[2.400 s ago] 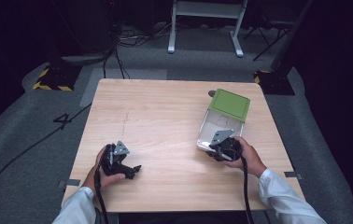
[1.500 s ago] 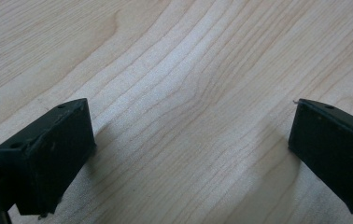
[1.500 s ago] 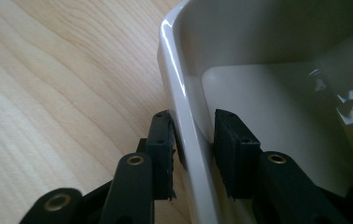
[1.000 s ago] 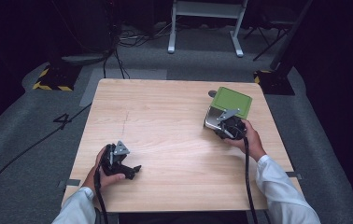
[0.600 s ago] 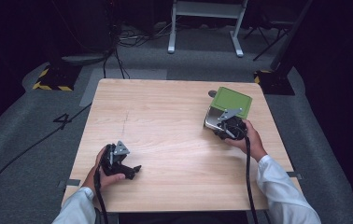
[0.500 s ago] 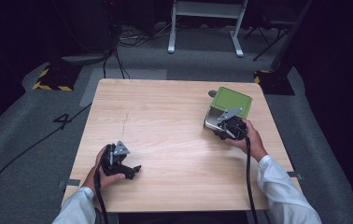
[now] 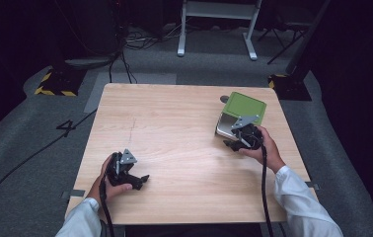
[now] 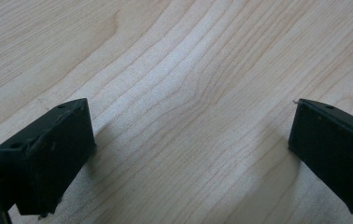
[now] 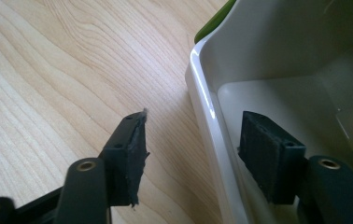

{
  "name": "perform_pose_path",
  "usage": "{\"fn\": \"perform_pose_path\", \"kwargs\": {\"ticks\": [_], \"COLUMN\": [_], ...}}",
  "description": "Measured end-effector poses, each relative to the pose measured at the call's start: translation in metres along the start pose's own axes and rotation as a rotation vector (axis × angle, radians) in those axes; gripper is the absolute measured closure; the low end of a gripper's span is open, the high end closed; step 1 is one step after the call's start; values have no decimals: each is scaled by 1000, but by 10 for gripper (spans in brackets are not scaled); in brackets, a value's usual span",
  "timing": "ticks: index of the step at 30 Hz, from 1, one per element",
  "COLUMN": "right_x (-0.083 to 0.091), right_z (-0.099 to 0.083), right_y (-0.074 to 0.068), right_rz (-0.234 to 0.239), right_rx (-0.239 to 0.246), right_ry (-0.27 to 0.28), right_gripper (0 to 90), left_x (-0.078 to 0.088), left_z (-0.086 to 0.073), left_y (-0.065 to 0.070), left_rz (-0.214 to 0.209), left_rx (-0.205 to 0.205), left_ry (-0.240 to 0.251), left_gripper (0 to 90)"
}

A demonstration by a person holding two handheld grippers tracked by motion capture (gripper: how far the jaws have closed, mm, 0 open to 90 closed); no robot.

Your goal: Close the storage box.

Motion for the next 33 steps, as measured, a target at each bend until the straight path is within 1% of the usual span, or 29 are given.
{"fn": "perform_pose_path", "kwargs": {"ticks": [3,4,5,6,7,9,11,12,15,17,21,24,33], "right_x": [3,3,6,7,7,9,11,13,17,23,28,36,48], "right_z": [-1,-1,-2,-3,-3,-4,-5,-7,-8,-9,-10,-14,-27], "right_y": [0,0,-1,-1,-1,-3,-4,-6,-6,-8,-11,-16,-18], "right_rz": [-3,-3,-7,-16,-16,-13,-19,-12,-1,13,17,4,0], "right_rx": [-2,-2,-7,-8,-8,-5,5,11,15,16,27,48,52], "right_ry": [19,19,35,36,36,38,37,38,49,67,77,87,97], "right_gripper": [345,345,297,281,281,245,234,220,214,204,205,206,210], "left_x": [0,0,0,0,0,0,0,0,0,0,0,0,0], "left_z": [0,0,0,0,0,0,0,0,0,0,0,0,0], "left_y": [0,0,0,0,0,0,0,0,0,0,0,0,0], "left_rz": [0,0,0,0,0,0,0,0,0,0,0,0,0], "left_rx": [0,0,0,0,0,0,0,0,0,0,0,0,0], "left_ry": [0,0,0,0,0,0,0,0,0,0,0,0,0], "left_gripper": [5,4,4,4,5,5,5,4,4,5,4,5,5]}}
Point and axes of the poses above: each handheld gripper's, and its own axes: x roughly backward along the jaws, z roughly out of its top, y roughly to its right, the point moved 2 cm from there along -x, roughly forward along the jaws, and after that the axes turned 10 degrees about -y, right-handed, at the moved point
